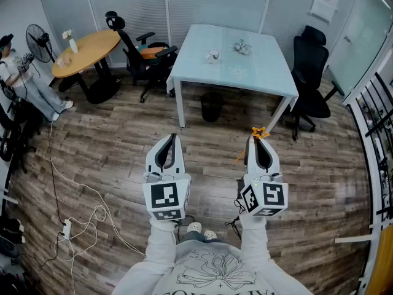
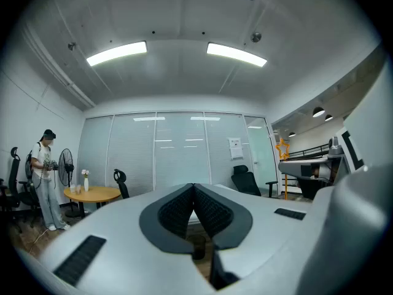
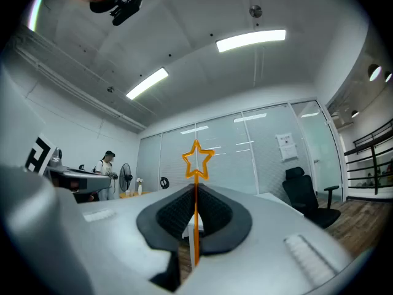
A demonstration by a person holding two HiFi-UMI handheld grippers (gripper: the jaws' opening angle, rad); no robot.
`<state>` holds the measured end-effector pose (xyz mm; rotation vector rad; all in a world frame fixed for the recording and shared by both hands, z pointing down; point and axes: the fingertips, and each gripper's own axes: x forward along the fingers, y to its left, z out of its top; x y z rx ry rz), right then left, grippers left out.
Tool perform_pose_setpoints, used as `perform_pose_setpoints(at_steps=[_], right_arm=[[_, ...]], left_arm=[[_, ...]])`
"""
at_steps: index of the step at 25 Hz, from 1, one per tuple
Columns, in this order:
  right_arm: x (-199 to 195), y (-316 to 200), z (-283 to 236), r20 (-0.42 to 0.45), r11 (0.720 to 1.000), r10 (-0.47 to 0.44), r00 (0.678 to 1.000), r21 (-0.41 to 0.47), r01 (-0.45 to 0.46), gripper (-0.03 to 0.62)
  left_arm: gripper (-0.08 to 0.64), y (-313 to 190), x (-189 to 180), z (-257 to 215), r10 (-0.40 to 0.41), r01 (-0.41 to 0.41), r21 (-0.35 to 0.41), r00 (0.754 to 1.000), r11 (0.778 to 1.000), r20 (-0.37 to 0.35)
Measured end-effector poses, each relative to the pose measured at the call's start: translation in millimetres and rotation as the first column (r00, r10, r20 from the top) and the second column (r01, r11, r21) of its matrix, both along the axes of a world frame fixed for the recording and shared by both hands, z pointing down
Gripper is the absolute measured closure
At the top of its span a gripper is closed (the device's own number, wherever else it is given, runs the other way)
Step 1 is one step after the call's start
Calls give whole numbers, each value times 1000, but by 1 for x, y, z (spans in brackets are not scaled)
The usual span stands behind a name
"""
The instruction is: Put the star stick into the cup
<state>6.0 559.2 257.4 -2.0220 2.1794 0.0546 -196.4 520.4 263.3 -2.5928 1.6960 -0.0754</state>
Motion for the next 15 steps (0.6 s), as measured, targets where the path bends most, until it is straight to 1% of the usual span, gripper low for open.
perform_pose_setpoints(at_steps=[5,15], right_arm=[[-1,-2,0,3,1000,-2,1000,-2,2,575],[-8,-17,4,-1,1000,-14,1000,6,14,574]], left_arm=[[555,-1,-1,-4,7,-7,12,1000,1000,2],[554,-17,-6,-1,7,-7,9,1000,1000,0]])
